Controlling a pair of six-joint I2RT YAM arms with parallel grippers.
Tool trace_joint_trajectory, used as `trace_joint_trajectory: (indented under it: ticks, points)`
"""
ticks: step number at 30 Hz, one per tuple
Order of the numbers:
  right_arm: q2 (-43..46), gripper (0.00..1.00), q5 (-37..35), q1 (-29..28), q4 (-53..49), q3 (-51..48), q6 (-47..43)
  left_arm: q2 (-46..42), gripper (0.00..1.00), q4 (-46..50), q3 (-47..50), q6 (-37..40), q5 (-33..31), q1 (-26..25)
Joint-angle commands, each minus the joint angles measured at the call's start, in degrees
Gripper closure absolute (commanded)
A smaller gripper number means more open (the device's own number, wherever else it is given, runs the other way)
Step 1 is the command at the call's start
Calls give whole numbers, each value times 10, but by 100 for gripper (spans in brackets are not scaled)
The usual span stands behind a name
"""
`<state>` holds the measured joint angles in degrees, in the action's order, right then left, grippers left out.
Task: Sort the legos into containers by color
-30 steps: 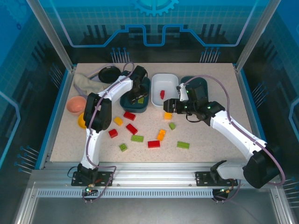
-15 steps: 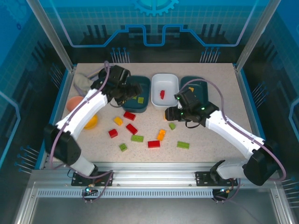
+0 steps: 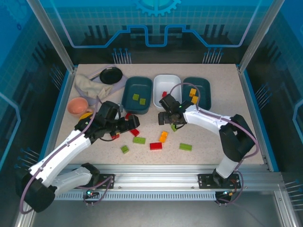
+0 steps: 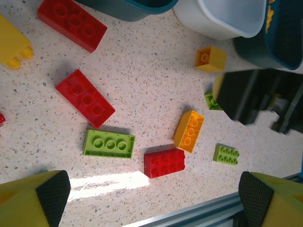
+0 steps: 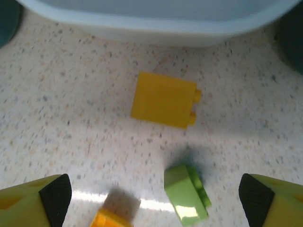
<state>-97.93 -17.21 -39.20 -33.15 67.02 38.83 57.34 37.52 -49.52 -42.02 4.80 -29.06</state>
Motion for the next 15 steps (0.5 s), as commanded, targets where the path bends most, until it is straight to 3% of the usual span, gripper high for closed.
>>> trace_joint_trajectory:
  ticks: [1, 8, 15]
  points:
    - [-29, 7, -24, 13, 32, 25, 4, -29, 4, -11, 12, -4, 4, -3]
    - [-92, 14, -17, 30, 38, 54, 2, -45, 4, 3, 8, -11, -2, -3]
    - [-133, 32, -10, 37, 32, 82, -2, -44, 4, -4, 7, -18, -2, -4]
